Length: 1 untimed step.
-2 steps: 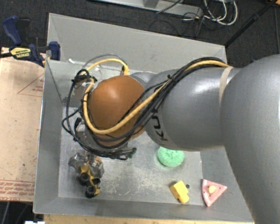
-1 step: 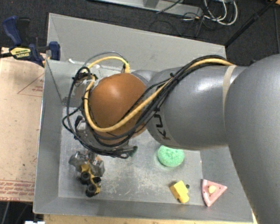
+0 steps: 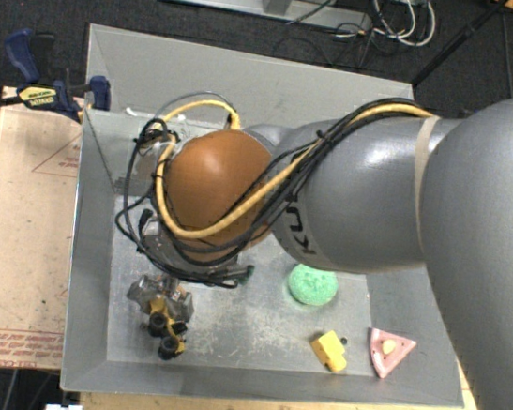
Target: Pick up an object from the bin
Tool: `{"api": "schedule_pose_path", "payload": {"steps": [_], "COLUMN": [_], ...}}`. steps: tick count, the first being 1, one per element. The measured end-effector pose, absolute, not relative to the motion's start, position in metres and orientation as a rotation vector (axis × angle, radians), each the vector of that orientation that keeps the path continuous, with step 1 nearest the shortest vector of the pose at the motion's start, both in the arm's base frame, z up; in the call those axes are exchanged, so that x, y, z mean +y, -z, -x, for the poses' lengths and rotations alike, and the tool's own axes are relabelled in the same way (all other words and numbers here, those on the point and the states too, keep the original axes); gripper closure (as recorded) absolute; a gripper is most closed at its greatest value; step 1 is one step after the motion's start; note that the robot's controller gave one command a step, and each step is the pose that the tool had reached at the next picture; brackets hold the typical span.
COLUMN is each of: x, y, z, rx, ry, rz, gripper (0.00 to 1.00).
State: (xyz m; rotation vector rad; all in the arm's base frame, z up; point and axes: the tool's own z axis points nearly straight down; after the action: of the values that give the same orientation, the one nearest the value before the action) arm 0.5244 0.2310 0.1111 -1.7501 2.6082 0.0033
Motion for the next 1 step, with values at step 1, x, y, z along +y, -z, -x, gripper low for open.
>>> {"api": "schedule_pose_path", "payload": {"steps": [1], "x": [0.2314], "y": [-0.1235], "z": [-0.5248], "rx": [2.608], "ry": [-0.003], "rz": [1.747], "gripper": [1.00]}}
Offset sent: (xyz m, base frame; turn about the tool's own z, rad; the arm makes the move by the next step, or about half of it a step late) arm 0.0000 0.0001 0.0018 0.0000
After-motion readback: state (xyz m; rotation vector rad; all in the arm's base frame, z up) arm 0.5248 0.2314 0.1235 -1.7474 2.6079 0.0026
